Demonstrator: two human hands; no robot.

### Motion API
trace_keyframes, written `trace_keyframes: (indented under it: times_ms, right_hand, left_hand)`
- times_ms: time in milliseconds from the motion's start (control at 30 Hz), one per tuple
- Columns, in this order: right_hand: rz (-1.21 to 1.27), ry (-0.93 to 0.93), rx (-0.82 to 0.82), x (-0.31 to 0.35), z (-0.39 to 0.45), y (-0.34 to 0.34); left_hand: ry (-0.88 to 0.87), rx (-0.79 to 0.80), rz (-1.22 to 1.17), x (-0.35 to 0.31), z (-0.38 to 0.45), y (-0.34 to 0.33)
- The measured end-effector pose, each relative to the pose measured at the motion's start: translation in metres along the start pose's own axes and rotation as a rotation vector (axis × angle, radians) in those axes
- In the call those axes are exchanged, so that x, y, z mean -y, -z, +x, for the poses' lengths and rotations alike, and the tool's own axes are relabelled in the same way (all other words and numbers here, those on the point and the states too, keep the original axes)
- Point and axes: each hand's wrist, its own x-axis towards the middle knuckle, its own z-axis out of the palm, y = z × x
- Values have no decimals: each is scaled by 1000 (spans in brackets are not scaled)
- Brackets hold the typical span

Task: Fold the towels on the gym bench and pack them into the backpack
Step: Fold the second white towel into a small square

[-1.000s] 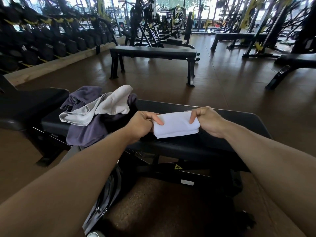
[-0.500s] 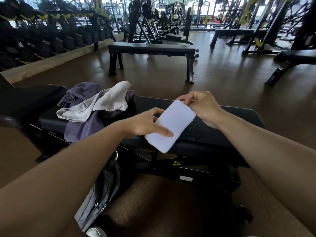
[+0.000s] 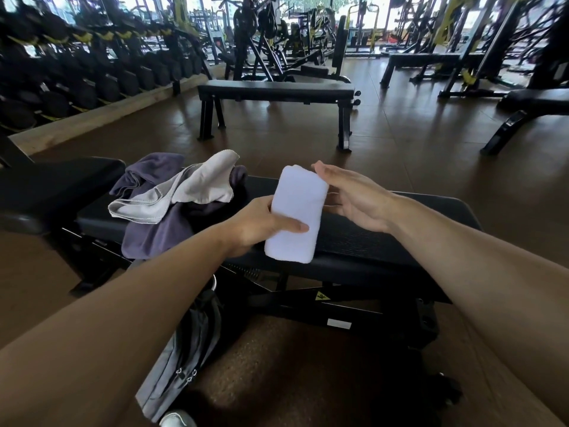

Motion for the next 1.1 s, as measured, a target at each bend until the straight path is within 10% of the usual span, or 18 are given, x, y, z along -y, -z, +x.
trace_keyframes:
  times_ms: [300, 467, 767, 1100]
  right_hand:
    - [-119, 72, -134, 3, 3, -8]
    - [-233, 185, -112, 6, -1, -15]
    - [-412, -76, 165, -4, -7, -16]
    - [-647, 65, -7, 0, -5, -34]
  left_hand:
    - [-25, 22, -121, -11, -7, -9]
    - [-100, -251, -178, -21, -3, -8]
    - [-144, -324, -216, -22, -7, 4]
    - [-111, -423, -185, -20, -23, 36]
